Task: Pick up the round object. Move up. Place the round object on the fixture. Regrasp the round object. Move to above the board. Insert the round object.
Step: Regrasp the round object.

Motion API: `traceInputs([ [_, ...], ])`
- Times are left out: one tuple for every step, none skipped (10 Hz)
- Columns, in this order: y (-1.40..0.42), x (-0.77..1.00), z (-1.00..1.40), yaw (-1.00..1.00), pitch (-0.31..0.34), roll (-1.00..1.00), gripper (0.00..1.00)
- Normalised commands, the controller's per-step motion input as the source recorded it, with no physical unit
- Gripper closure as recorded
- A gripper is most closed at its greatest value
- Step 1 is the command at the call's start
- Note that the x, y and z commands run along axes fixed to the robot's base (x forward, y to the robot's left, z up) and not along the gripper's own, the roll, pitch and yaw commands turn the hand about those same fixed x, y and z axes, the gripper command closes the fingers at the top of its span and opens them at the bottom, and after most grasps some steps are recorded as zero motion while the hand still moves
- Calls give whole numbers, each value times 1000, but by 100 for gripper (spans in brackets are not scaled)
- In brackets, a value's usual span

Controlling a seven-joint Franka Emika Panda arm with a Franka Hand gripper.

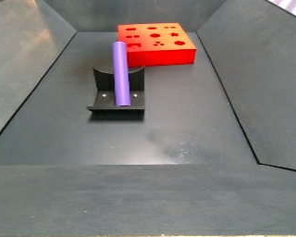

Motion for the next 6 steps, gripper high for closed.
traceInputs([
  [39, 53, -1000, 128, -55, 114, 0],
  [37, 67, -1000, 97, -84, 79, 0],
  [35, 73, -1000, 72, -93, 70, 0],
  [30, 85, -1000, 38, -98, 67, 0],
  [28, 90, -1000, 22, -94, 71, 0],
  [20, 103, -990, -8, -74, 67, 0],
])
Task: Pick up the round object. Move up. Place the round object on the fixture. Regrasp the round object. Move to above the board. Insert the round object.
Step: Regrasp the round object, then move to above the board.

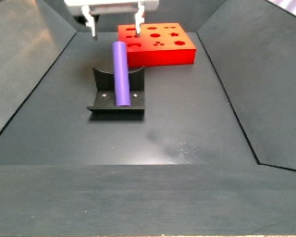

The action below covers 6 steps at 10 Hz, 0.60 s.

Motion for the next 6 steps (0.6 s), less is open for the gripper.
traceInputs([
  [16, 101, -872, -16, -65, 65, 0],
  [5, 88, -643, -27, -40, 66, 0],
  [1, 82, -477, -29, -22, 69, 0],
  [1, 78, -315, -22, -5, 66, 0],
  [0, 0, 0, 0, 0, 0, 100],
  [125, 232, 1000, -185, -152, -18, 100],
])
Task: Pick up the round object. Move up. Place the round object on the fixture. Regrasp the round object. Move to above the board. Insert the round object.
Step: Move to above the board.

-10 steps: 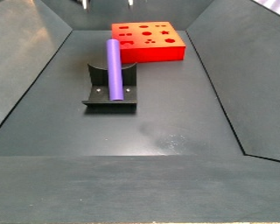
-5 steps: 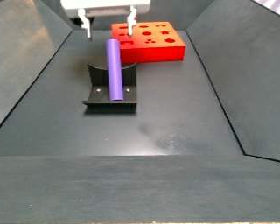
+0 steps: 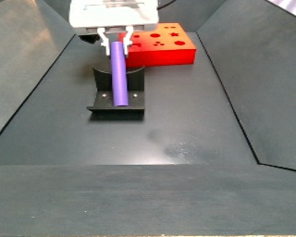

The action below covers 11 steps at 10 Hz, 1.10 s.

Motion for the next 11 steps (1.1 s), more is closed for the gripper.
traceInputs([
  [124, 231, 1000, -187, -147, -21, 100],
  [117, 205, 1000, -198, -99, -21, 100],
  [113, 190, 1000, -197, -60, -13, 100],
  [112, 177, 1000, -190, -18, -5, 100],
  [108, 158, 1000, -165, 35, 3, 100],
  [100, 143, 1000, -139, 75, 8, 100],
  [91, 128, 1000, -109, 112, 11, 100],
  [65, 99, 876, -63, 153, 8, 100],
  [38, 72, 679, -26, 180, 3, 100],
  [17, 55, 487, 12, 200, -4, 100],
  [1, 47, 301, 49, 210, -14, 100],
])
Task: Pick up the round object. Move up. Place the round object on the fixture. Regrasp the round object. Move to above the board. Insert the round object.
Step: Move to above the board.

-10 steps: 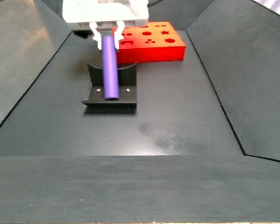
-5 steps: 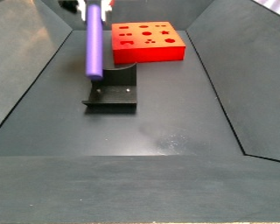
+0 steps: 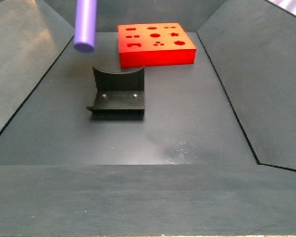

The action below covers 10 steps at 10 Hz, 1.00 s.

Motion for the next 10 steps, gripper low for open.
traceInputs([
  [-8, 41, 125, 83, 216, -13, 100],
  [-11, 48, 51, 124, 207, -3, 100],
  [-1000, -838, 432, -22, 54, -1000, 100],
  [-1000, -853, 457, -18, 37, -1000, 100],
  [-1000, -911, 467, -13, 11, -1000, 100],
  [-1000, -936, 455, -15, 1, -1000, 100],
  [-1000, -939, 463, -16, -1, -1000, 100],
  [-1000, -953, 466, -16, 1, -1000, 100],
  [-1000, -970, 464, -17, 1, -1000, 100],
  [-780, -799, 376, -15, -8, -1000, 100],
])
